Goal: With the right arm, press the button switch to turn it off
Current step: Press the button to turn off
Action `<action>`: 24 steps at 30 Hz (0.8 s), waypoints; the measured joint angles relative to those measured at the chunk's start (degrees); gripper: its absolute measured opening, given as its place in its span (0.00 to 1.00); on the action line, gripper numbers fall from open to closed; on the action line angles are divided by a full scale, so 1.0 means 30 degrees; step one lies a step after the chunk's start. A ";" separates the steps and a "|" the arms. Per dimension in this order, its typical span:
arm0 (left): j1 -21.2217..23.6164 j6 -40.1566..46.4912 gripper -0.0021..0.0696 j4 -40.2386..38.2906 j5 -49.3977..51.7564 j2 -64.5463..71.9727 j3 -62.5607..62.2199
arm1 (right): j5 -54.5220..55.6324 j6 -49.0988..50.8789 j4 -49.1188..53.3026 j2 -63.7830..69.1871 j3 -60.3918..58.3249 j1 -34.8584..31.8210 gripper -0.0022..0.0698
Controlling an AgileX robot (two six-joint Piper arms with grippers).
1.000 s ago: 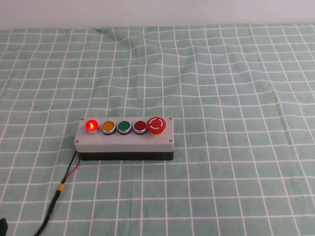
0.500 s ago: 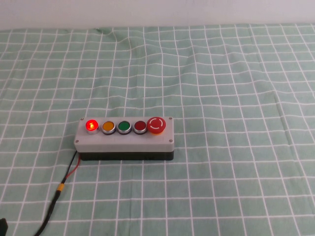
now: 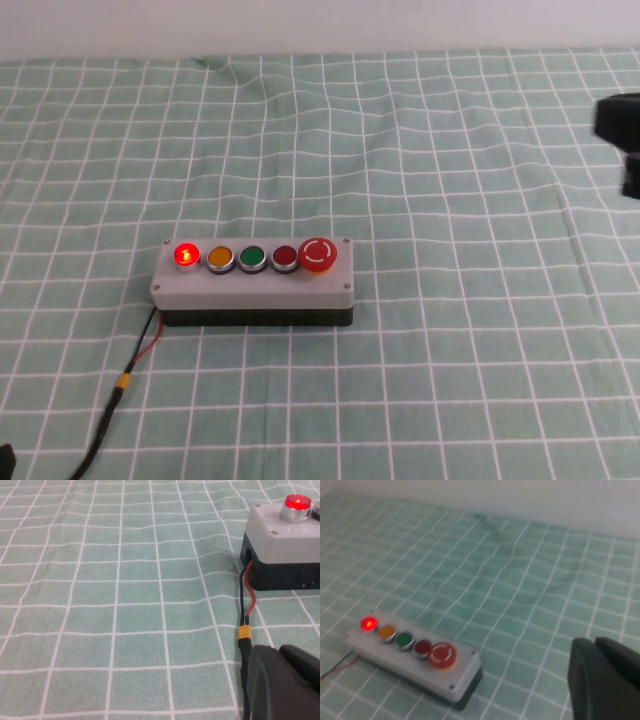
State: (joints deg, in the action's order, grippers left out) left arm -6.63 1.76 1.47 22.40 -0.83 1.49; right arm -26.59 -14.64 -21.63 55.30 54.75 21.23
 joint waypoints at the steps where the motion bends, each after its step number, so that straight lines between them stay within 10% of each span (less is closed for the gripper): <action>1: 0.0000 0.0000 0.02 0.0000 0.0000 0.0000 0.0000 | -0.0667 -0.0252 0.0000 0.0904 0.0753 0.0474 0.01; 24: 0.0000 0.0000 0.02 0.0000 0.0000 0.0000 0.0000 | -0.6552 -0.0832 0.1087 1.5464 1.5088 0.7777 0.01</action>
State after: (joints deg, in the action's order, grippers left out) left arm -6.63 1.76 1.47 22.40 -0.83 1.49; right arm -46.25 -17.14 -18.37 101.69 100.01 44.56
